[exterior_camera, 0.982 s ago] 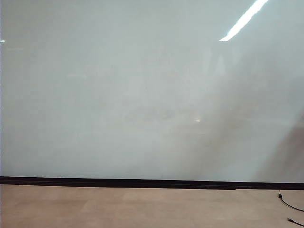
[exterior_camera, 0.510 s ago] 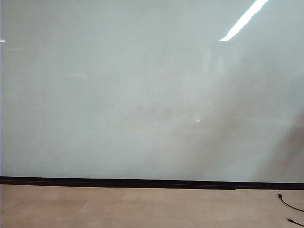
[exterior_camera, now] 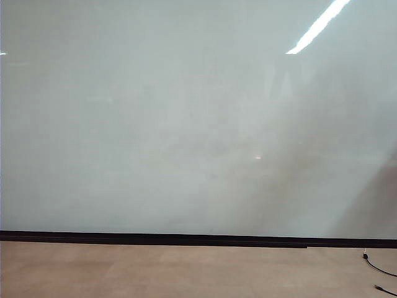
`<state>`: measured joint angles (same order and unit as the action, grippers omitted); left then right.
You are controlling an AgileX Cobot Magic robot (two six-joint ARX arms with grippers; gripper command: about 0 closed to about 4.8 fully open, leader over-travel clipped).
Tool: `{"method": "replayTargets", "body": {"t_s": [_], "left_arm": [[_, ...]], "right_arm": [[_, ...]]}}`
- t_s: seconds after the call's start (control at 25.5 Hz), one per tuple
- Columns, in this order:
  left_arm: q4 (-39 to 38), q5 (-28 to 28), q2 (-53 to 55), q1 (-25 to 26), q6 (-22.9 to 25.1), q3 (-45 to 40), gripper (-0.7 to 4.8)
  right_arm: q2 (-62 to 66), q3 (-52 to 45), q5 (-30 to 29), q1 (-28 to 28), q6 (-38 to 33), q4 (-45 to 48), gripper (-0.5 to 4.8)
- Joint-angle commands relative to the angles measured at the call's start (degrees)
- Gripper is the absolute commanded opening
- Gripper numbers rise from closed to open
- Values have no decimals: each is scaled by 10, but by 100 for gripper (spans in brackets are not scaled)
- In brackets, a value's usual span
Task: Pick up the pen on the shelf to the right of the whiteboard and write the letter A.
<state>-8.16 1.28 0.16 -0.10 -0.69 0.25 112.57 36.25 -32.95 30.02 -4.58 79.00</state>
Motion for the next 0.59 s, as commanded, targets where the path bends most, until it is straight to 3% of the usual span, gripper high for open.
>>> {"method": "replayTargets", "body": {"t_s": [0.04,0.59], "left_arm": [[5,0,0,0,2,1,-4],[5,0,0,0,2,1,-4]], "right_arm": [[-3,0,20,-14,-3,10,238],[-3,-8,7,-13,-3,16,238]]}}
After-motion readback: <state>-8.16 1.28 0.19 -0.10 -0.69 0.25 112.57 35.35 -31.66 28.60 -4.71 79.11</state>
